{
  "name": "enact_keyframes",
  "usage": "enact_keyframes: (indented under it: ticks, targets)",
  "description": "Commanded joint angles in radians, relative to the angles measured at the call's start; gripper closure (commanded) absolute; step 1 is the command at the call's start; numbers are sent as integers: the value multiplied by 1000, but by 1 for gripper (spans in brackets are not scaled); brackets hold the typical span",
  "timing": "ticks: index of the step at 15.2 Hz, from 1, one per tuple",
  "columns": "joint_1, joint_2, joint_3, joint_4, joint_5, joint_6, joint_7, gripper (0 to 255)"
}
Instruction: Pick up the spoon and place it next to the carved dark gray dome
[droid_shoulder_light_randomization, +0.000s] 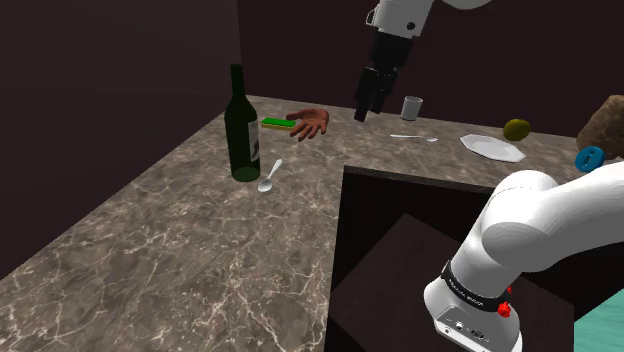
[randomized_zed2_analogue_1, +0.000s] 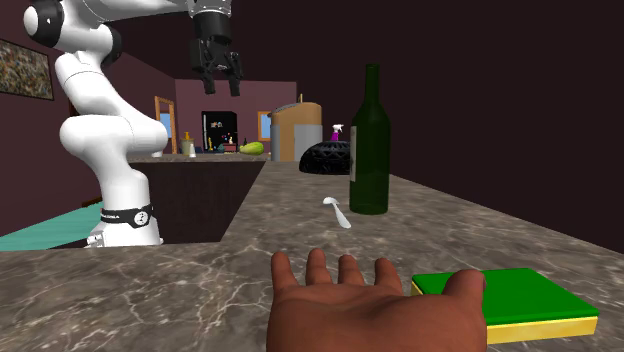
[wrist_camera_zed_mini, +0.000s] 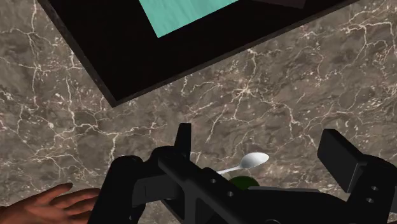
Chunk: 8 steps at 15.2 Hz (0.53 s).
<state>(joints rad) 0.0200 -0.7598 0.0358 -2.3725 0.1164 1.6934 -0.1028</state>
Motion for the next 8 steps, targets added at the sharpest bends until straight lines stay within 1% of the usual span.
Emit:
enact_keyframes:
  ticks: [1,8]
  targets:
    - [0,0,0,0,0,0,0,0]
    - [38,191,45,-28,1,242,-55,0]
